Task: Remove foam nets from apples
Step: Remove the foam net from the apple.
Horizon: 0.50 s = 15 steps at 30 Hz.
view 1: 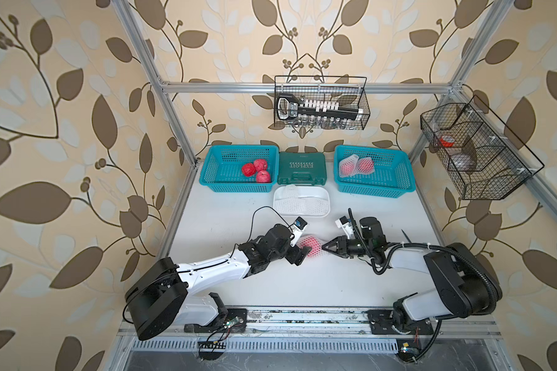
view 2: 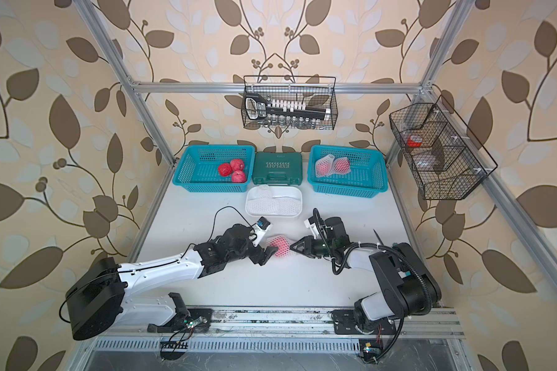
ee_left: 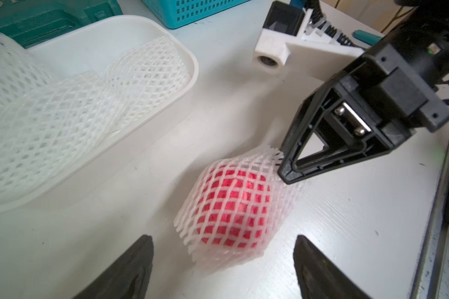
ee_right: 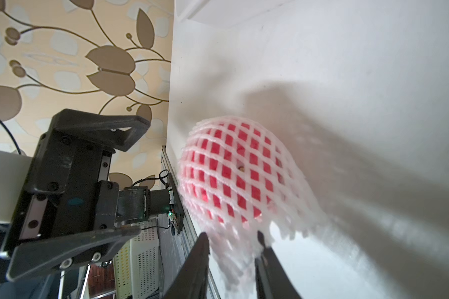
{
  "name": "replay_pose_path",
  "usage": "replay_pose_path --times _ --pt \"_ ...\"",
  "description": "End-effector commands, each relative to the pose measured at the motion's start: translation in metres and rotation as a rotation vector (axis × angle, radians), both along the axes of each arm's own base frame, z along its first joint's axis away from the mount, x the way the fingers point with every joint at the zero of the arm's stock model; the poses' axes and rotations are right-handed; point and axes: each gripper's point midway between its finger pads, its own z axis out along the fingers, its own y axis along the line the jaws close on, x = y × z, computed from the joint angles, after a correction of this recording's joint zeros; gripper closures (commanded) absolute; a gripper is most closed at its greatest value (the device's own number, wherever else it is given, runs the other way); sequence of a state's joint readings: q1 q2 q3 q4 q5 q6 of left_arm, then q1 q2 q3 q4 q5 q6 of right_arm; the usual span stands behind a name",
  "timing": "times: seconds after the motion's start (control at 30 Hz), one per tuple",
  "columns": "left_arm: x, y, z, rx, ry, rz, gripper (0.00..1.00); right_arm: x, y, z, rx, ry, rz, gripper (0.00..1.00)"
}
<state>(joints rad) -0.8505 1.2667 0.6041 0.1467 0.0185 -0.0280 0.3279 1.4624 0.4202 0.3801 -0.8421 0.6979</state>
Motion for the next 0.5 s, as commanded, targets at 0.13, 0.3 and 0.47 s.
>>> replay_pose_path --times 0.13,0.3,0.47 --pt "0.006 0.014 0.016 -0.021 -0.071 0.067 0.13 0.005 0.009 0.02 0.016 -0.062 0.041 0.73" --pt "0.006 0.018 0.018 -0.021 -0.08 0.081 0.13 0.006 0.017 0.016 -0.016 -0.054 0.049 0.66" --pt "0.006 0.022 0.019 -0.016 -0.089 0.091 0.12 0.011 0.015 0.011 -0.044 -0.036 0.027 0.65"
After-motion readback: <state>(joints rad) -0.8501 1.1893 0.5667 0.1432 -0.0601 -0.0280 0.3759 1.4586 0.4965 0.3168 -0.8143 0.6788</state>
